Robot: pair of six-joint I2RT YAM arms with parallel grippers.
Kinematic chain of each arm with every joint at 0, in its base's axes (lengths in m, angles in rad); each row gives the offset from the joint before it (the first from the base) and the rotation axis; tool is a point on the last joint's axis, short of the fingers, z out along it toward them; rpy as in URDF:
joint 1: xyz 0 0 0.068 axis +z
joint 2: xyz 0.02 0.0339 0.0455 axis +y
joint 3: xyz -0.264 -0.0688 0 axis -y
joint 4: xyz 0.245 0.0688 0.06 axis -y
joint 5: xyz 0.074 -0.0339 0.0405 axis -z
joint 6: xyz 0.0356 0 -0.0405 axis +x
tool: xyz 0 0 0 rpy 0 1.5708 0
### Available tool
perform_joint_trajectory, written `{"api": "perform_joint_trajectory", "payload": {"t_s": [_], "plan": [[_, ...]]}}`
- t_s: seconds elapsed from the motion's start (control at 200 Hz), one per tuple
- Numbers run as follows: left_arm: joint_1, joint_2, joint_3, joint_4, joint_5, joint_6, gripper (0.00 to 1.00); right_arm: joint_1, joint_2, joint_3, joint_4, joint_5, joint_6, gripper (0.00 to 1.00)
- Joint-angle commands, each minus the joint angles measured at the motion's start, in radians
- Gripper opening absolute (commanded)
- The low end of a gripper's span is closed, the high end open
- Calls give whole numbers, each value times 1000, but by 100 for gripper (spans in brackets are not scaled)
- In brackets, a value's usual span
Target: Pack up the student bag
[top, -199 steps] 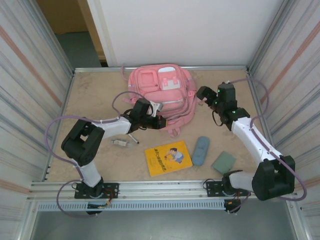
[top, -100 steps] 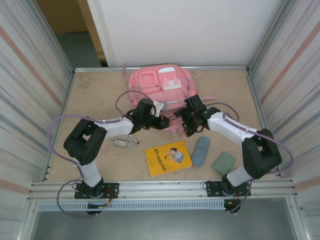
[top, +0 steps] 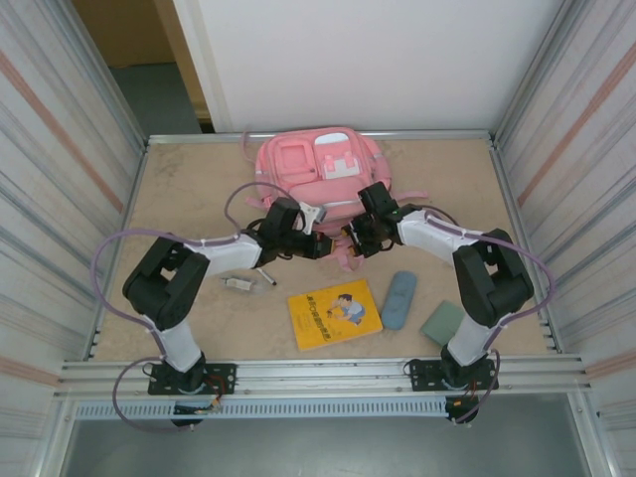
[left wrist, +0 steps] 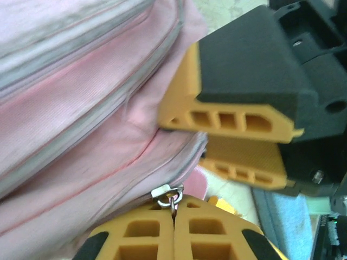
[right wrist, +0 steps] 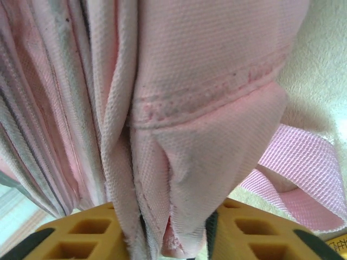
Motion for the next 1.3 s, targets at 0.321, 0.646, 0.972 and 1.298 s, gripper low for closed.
{"api": "perform_joint_trajectory", "payload": {"t_s": [0.321, 0.646, 0.972, 1.298], "plan": [[93, -85, -61, -276, -173, 101, 0, -183, -119, -32, -33, 65, -146, 27], [14, -80, 117, -314, -106, 159, 0, -195, -174, -63, -128, -154, -273, 91], [-87, -15, 246, -252, -24, 159, 0, -53, -145, -43, -118, -91, -35, 89], [-70, -9, 191, -281, -97, 188, 0, -90, -136, -35, -97, -17, -41, 37]]}}
